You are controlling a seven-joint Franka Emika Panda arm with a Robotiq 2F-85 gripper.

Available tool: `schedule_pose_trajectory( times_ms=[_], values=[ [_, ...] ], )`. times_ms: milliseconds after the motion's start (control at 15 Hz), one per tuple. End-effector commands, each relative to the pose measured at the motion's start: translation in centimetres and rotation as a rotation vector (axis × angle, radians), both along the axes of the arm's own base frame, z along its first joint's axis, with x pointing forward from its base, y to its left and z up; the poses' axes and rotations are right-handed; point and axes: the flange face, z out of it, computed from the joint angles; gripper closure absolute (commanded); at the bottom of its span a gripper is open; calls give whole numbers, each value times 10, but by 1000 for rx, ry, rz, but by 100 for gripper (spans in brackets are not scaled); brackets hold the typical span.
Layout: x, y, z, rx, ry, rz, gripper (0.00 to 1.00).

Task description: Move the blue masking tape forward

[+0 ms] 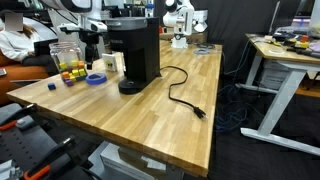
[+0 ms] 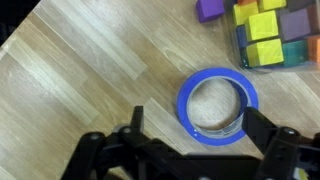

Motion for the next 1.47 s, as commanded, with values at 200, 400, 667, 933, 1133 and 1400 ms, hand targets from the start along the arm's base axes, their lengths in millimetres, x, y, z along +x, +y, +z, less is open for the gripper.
schedule_pose_trajectory(
  times_ms=[200, 400, 667, 933, 1133, 1400],
  values=[
    [2, 5, 4, 72, -41, -16, 0],
    [0, 12, 1, 126, -44, -33, 0],
    [-7, 6, -11, 124, -16, -49, 0],
    [-13, 3, -25, 113, 14, -59, 0],
    [-13, 4, -35, 102, 28, -55, 0],
    [-10, 0, -55, 79, 48, -66, 0]
  ],
)
